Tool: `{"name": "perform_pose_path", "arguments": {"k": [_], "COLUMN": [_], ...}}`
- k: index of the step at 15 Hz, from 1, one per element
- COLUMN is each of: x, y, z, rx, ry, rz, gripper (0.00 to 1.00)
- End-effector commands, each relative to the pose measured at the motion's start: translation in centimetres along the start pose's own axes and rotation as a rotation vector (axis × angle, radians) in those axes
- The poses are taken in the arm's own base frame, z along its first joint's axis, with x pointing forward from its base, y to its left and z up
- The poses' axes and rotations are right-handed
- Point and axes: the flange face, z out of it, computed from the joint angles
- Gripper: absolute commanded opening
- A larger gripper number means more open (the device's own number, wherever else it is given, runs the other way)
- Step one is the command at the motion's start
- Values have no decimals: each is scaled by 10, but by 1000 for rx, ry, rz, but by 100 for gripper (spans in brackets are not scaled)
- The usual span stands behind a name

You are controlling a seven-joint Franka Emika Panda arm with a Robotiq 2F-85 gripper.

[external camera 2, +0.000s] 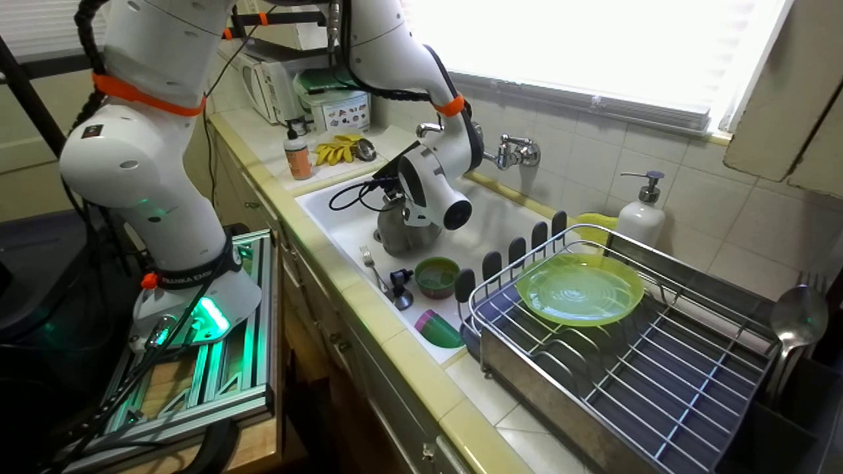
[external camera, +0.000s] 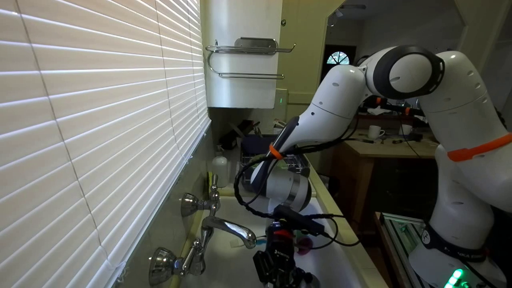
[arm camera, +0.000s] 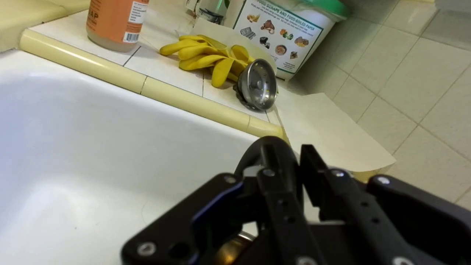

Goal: Remove the kettle from the faucet and put it in the sink.

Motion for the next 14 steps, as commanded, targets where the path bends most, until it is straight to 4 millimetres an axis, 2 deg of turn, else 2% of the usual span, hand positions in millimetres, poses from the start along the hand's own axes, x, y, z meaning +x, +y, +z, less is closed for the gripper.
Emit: {"name": "perform_pose_path", "arguments": {"k": [1, 7, 14], "x": [6, 7, 4], "y": [-6, -3, 10], "z": [-1, -4, -20], "rx": [8, -36, -106], "ry": [-18, -13, 24], "rz": [13, 88, 200], "gripper": [5, 5, 5]}}
